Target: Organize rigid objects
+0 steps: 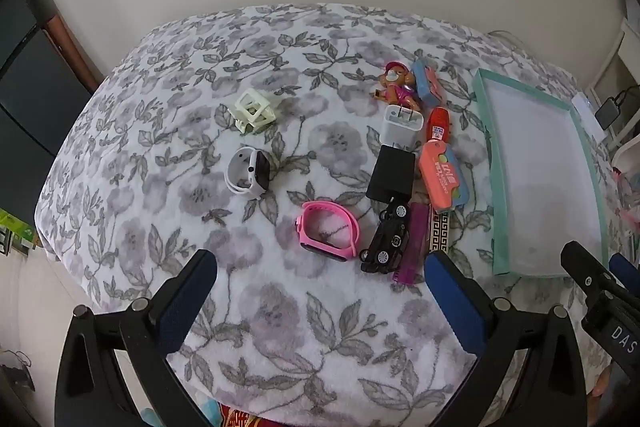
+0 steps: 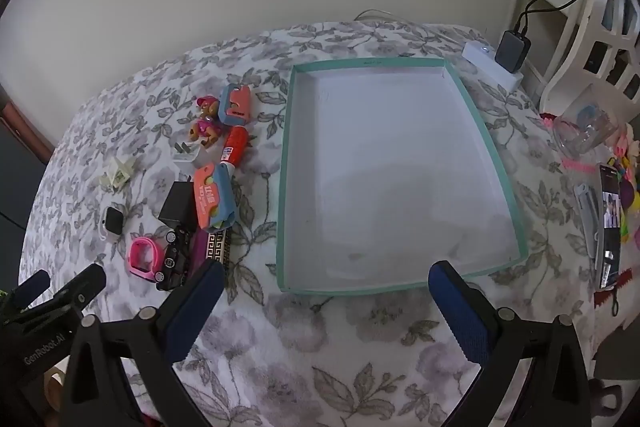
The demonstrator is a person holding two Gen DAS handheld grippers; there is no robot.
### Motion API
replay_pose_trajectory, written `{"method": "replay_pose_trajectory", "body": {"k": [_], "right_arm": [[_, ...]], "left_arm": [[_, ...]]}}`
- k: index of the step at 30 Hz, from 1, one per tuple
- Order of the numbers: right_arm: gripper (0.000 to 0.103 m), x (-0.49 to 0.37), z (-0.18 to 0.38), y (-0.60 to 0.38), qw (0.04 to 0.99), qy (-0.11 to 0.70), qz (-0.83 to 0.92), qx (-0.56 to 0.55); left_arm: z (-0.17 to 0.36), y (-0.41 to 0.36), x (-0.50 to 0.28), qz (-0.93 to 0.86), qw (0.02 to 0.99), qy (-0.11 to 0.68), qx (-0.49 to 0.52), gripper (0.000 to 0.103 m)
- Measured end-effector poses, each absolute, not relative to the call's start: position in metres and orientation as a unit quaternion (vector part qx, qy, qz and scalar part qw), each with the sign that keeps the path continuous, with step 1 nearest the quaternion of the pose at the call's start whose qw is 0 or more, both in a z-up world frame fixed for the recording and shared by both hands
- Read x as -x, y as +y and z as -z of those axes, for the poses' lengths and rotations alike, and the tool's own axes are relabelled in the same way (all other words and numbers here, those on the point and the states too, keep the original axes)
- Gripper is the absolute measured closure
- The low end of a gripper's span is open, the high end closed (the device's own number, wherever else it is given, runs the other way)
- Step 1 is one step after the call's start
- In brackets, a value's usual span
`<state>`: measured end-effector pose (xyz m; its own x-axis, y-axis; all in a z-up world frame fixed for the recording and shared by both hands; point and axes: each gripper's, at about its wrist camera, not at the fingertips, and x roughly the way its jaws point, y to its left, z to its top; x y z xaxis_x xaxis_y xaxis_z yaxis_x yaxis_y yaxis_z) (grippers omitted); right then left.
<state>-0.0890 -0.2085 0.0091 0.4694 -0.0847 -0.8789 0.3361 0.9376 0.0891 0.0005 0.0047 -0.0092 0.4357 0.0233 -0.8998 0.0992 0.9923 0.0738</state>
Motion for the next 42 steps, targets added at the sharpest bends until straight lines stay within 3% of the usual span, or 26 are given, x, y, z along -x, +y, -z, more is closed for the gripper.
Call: {"method": "replay_pose_trajectory", "body": {"k": [42], "right_arm": [[0.000, 0.0880, -0.0074, -0.2077, 0.847, 0.502, 0.125, -0.123]], "left_arm": [[0.0163, 0.0073, -0.0026, 0.012, 0.833, 0.548, -0.067, 0.000]]}}
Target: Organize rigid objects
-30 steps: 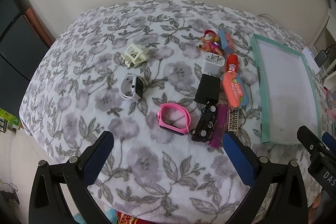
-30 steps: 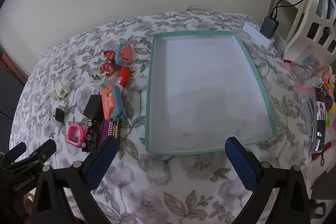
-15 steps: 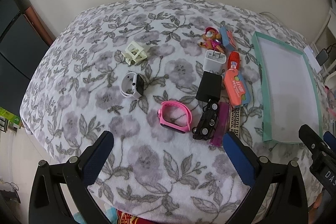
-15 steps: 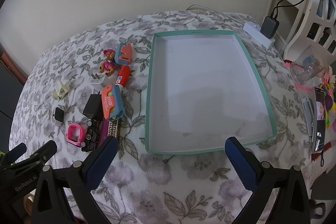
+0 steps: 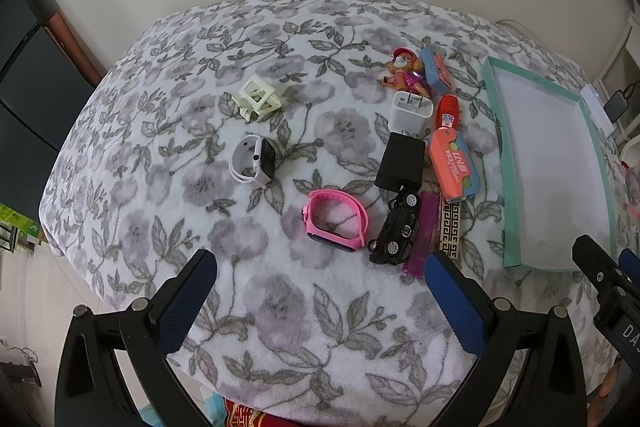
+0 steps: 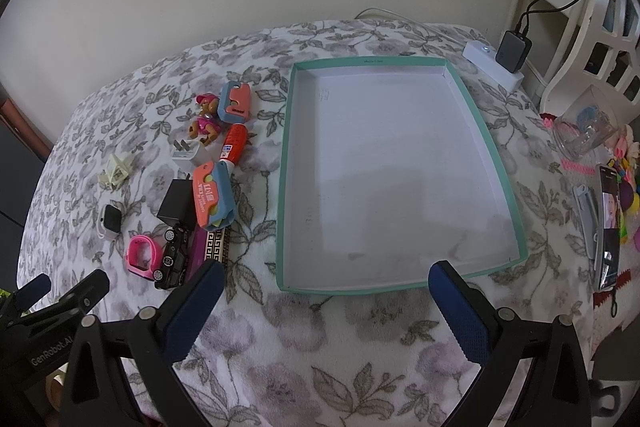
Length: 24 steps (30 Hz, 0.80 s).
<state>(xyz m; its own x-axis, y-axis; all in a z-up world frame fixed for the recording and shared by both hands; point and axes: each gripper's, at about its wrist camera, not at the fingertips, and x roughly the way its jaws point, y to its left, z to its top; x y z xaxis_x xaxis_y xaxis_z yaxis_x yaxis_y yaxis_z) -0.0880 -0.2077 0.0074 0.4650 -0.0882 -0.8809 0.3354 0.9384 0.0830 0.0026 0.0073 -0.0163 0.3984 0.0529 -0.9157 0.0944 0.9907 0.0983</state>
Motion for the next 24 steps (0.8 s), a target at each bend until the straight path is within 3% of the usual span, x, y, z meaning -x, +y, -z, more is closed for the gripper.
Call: {"method": "replay_pose_trajectory", "body": {"k": [24], "right_arm": [[0.000, 0.0879, -0.0059, -0.2073, 0.846, 0.504, 0.124, -0.121]], "left_arm": [[0.0173, 0.0077, -0.0029, 0.011, 0.831, 0.551, -0.067, 0.000]]}}
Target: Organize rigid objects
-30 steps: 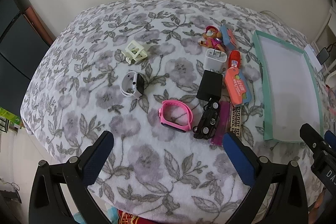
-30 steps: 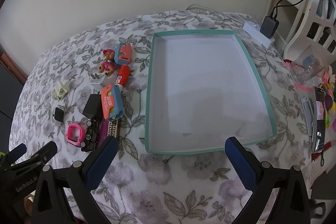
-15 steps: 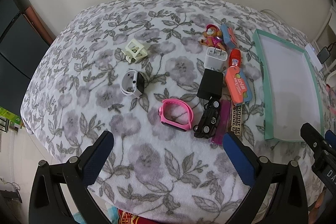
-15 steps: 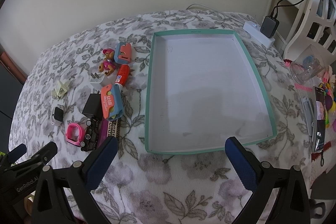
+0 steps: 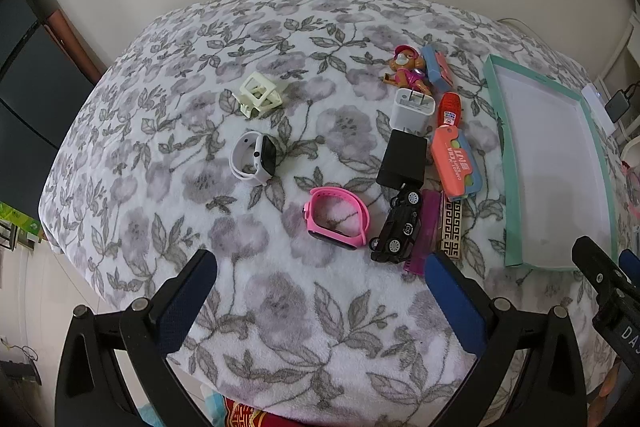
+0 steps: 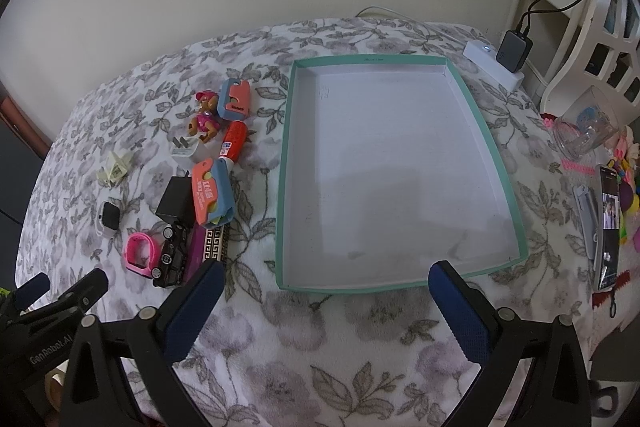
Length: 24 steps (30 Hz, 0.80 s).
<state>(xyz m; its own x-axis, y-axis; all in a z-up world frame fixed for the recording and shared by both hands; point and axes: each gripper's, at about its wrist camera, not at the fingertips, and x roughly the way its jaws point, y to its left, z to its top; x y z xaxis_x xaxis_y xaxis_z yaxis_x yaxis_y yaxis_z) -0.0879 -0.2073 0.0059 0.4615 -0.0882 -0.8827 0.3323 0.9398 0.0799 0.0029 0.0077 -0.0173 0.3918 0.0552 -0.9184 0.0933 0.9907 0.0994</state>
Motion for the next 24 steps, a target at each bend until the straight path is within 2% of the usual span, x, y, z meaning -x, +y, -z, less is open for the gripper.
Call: {"method": "replay_pose_trajectory", "body": {"k": [7, 17, 24], "right_arm": [[0.000, 0.087, -0.006, -0.205, 0.847, 0.505, 0.122, -0.117], [0.000, 0.054, -0.009, -0.176, 0.852, 0.503, 0.062, -0.130], [0.017, 0.025, 0.019, -0.151, 0.823, 0.553, 0.028, -0.128]], "left_arm": [[0.020, 0.013, -0.006, -0.001, 0.831, 0.553, -0.060, 0.000], [0.030, 0.059, -0.043, -0.074, 0.822, 0.565, -0.005, 0.000], [0.056, 0.060, -0.067, -0.072, 0.800, 0.595, 0.005, 0.000]]}}
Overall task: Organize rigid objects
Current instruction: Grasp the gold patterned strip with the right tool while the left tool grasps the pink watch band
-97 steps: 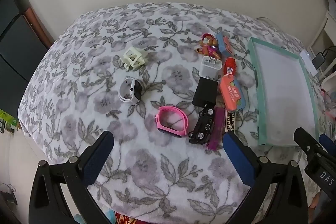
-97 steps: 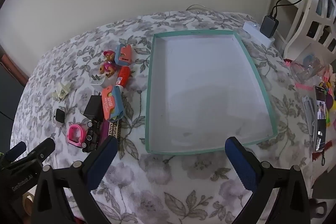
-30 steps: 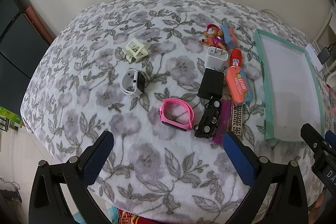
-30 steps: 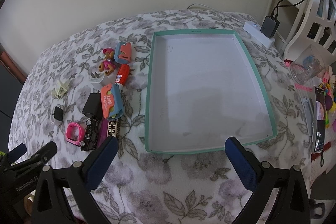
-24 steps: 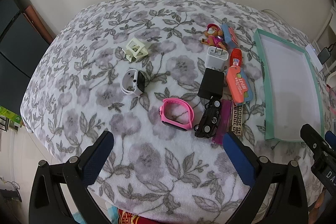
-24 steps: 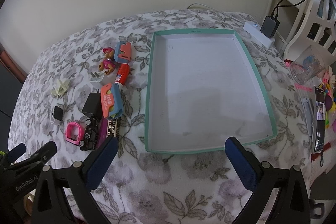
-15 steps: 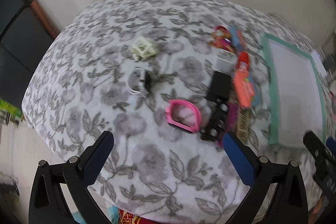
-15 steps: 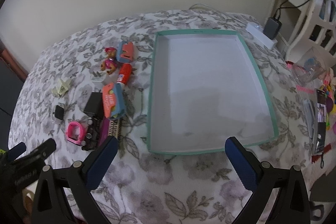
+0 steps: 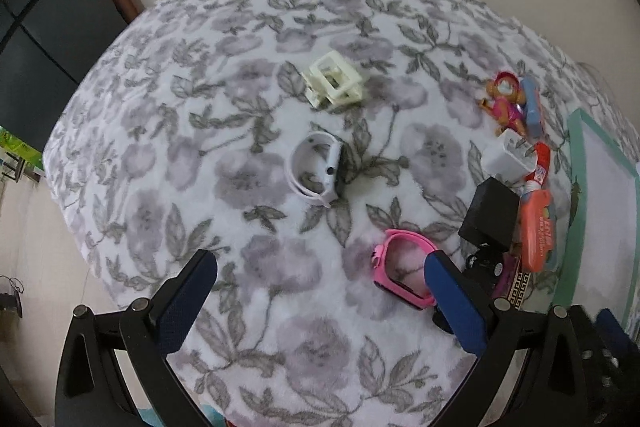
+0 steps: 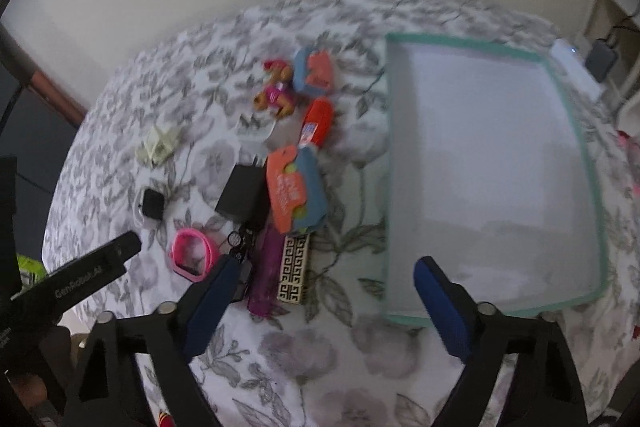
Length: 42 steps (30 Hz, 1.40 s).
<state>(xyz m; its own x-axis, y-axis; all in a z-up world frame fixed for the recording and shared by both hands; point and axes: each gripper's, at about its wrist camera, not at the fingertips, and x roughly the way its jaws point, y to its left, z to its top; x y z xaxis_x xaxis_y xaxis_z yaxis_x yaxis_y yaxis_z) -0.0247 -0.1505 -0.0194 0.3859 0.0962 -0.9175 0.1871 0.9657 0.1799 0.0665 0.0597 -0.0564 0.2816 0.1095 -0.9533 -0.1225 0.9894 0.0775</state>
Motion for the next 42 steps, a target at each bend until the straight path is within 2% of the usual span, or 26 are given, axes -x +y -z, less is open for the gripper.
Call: {"method": "replay_pose_trajectory", "body": {"k": [6, 14, 19, 20, 22, 26, 28, 31, 34, 42], "right_arm": [[0.033, 0.011, 0.042, -0.143, 0.803, 0.585, 0.021, -0.114], [0.036, -0.002, 0.068, -0.140, 0.782, 0.613, 0.022, -0.109], [0.044, -0.008, 0.077, -0.131, 0.778, 0.622, 0.017, -0.085], [0.045, -0.009, 0.080, -0.130, 0.777, 0.624, 0.015, -0.084], [0.052, -0.010, 0.081, -0.129, 0.777, 0.623, 0.008, -0.090], [0.062, -0.010, 0.079, -0.124, 0.781, 0.620, 0.002, -0.077], [0.066, -0.011, 0.078, -0.118, 0.783, 0.619, 0.002, -0.063], [0.068, -0.014, 0.081, -0.107, 0.782, 0.622, -0.001, -0.041], [0.068, -0.016, 0.088, -0.103, 0.777, 0.628, -0.002, -0.037], [0.068, -0.019, 0.094, -0.098, 0.781, 0.625, 0.000, -0.015]], "left_arm": [[0.081, 0.053, -0.075, -0.058, 0.776, 0.628, 0.009, 0.000], [0.108, 0.046, -0.082, -0.053, 0.755, 0.654, 0.010, 0.000], [0.118, 0.042, -0.086, -0.059, 0.751, 0.657, -0.001, 0.001], [0.122, 0.041, -0.086, -0.060, 0.750, 0.658, -0.004, 0.002], [0.129, 0.040, -0.088, -0.062, 0.746, 0.663, -0.005, 0.010], [0.135, 0.040, -0.087, -0.057, 0.745, 0.664, 0.007, 0.014], [0.134, 0.036, -0.084, -0.051, 0.747, 0.663, 0.003, 0.023], [0.130, 0.025, -0.083, -0.038, 0.750, 0.661, -0.010, 0.035], [0.123, 0.017, -0.079, -0.033, 0.750, 0.660, -0.012, 0.039], [0.119, -0.004, -0.085, -0.030, 0.756, 0.654, -0.009, 0.042]]}}
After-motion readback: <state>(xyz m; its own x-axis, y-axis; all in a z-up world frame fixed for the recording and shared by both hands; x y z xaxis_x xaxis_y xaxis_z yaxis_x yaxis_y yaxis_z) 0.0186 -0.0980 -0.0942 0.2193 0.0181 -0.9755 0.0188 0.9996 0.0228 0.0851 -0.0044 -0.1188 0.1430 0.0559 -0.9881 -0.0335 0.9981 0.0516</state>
